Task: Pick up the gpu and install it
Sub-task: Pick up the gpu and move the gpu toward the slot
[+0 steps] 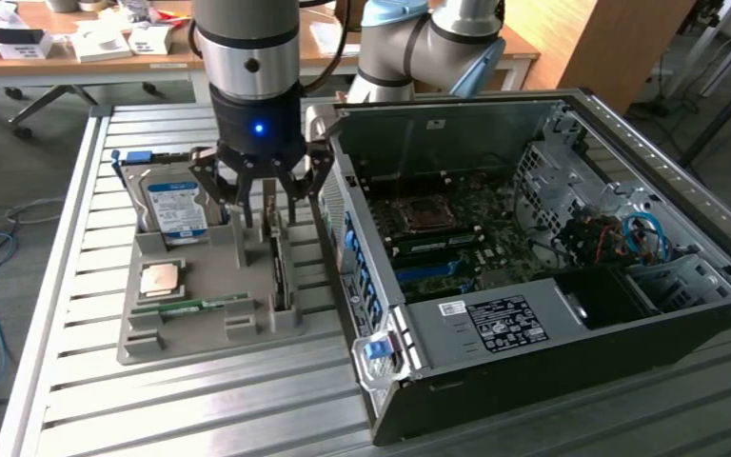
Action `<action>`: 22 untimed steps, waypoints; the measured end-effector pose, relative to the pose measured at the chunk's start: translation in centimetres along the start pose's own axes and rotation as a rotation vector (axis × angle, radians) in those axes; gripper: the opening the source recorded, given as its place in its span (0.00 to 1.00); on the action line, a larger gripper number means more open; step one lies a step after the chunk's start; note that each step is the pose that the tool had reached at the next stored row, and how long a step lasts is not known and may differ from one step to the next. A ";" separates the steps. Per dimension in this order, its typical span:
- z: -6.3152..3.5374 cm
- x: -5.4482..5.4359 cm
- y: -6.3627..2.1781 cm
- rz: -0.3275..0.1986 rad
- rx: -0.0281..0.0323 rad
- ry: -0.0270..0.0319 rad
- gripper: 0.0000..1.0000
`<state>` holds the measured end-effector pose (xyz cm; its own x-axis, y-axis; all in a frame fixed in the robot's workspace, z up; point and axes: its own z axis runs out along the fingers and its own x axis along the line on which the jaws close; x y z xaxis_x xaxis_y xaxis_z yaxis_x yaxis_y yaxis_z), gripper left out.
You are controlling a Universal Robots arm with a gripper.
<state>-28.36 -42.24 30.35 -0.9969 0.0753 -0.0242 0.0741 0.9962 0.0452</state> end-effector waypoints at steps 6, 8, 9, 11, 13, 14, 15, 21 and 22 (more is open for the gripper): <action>0.31 0.0 -0.01 0.000 0.0001 0.0001 0.53; 0.31 0.0 -0.01 0.000 0.0002 0.0002 0.53; 0.32 0.0 -0.01 0.000 0.0000 0.0000 0.53; 0.34 0.0 -0.01 0.000 -0.0001 -0.0001 0.53; 0.36 0.0 -0.01 0.000 -0.0003 -0.0002 0.53; 0.36 -0.1 -0.01 0.000 -0.0002 -0.0002 0.53; 0.35 -0.2 0.00 0.000 0.0000 0.0000 0.53; 0.36 -0.3 0.01 0.000 0.0000 0.0000 0.53; 0.35 -0.3 0.01 0.000 0.0000 0.0000 0.53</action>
<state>-28.05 -42.24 30.00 -0.9969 0.0753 -0.0242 0.0742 0.9962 0.0451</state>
